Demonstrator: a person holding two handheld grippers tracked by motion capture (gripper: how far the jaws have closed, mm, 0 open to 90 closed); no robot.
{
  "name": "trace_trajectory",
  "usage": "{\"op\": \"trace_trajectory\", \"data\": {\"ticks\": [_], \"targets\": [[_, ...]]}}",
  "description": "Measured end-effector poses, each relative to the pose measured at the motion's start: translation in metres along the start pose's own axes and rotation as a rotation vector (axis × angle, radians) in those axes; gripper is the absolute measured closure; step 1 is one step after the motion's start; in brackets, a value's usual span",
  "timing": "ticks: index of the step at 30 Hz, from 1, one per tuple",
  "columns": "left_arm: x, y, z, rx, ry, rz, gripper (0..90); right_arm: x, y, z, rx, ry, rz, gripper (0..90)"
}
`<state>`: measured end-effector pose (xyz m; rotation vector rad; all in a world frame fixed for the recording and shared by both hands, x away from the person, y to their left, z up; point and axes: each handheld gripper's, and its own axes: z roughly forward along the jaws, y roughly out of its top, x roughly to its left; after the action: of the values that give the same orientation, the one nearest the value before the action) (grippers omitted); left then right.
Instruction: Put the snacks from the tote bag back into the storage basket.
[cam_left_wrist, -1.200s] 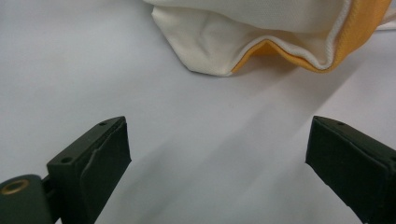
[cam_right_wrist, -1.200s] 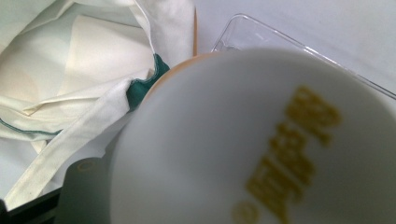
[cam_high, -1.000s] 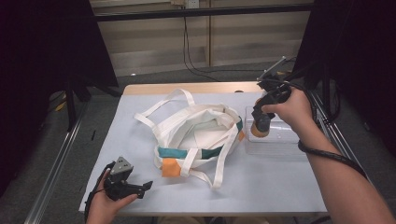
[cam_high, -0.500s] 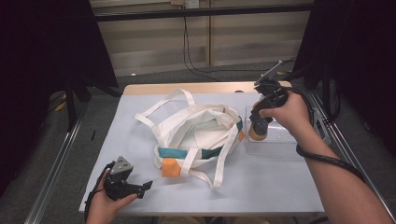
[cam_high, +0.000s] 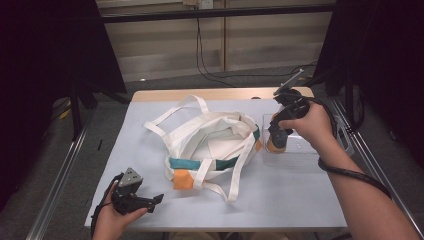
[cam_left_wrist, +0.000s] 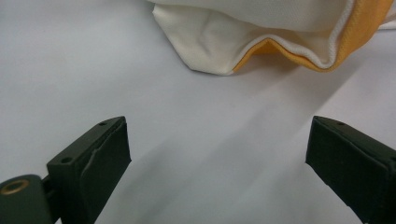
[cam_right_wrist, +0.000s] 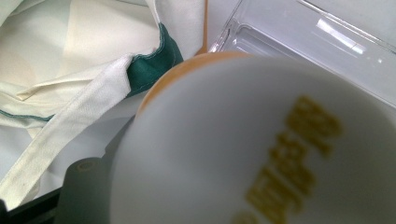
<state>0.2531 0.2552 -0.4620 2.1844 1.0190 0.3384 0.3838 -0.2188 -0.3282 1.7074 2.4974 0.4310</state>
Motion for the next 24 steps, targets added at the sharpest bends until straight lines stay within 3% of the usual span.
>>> {"op": "trace_trajectory", "data": {"ticks": [24], "targets": [[-0.0003,0.0001,-0.0004,-0.004,0.001,-0.001,6.1,-0.0030,-0.0087,0.0019,0.001,0.003,0.004,30.3]]}}
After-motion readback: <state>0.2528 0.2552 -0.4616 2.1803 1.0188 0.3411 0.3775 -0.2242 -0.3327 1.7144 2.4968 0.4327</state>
